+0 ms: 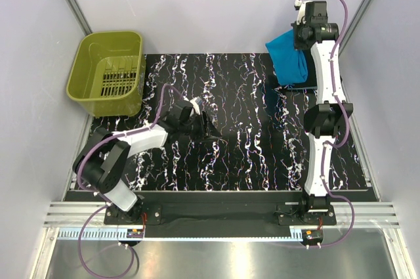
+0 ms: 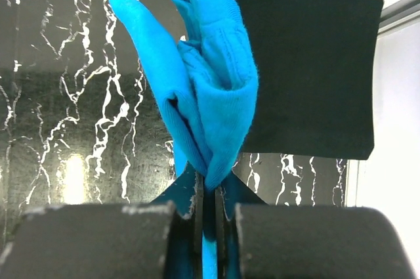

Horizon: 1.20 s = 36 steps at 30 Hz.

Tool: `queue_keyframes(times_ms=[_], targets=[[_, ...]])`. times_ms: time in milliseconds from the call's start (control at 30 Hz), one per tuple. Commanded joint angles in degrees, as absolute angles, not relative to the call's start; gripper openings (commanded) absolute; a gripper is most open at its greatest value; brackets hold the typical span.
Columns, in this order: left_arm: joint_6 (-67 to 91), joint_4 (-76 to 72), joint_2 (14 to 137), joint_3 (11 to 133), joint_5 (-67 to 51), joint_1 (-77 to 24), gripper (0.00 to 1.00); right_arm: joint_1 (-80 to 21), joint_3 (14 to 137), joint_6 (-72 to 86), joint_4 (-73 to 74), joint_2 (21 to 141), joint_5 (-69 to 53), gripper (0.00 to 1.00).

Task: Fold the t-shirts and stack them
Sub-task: Neatly place the folded tshirt to the corner

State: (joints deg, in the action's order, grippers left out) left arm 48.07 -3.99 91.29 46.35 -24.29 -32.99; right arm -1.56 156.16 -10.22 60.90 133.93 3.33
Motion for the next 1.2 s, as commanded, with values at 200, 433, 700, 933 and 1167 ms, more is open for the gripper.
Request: queue_keyframes(times_ms=[200, 433, 700, 933, 1167], targets=[[47.9, -6.0, 93.5, 50.4, -27.2, -32.3, 0.52, 1.3, 158.0, -10.1, 56.3, 134.7, 2.9, 0.0], [48.2, -5.9, 95.0, 51.1, -28.5, -32.2, 0.51, 3.0, 158.4, -9.8, 55.3, 136.9, 2.9, 0.0], [48.4, -6.4, 94.8, 50.9, -30.3, -32.1, 0.52, 5.0, 160.6, -11.6, 52.0, 140.4, 2.5, 0.0], [48.7, -7.6, 93.5, 51.0, -30.8, -32.0, 0.52, 6.1, 159.4, -12.5, 48.7, 142.6, 2.4, 0.0], [48.9, -7.4, 93.6, 51.7, -31.4, -32.0, 0.52, 7.0, 159.3, -12.9, 43.2, 145.4, 4.0, 0.0]])
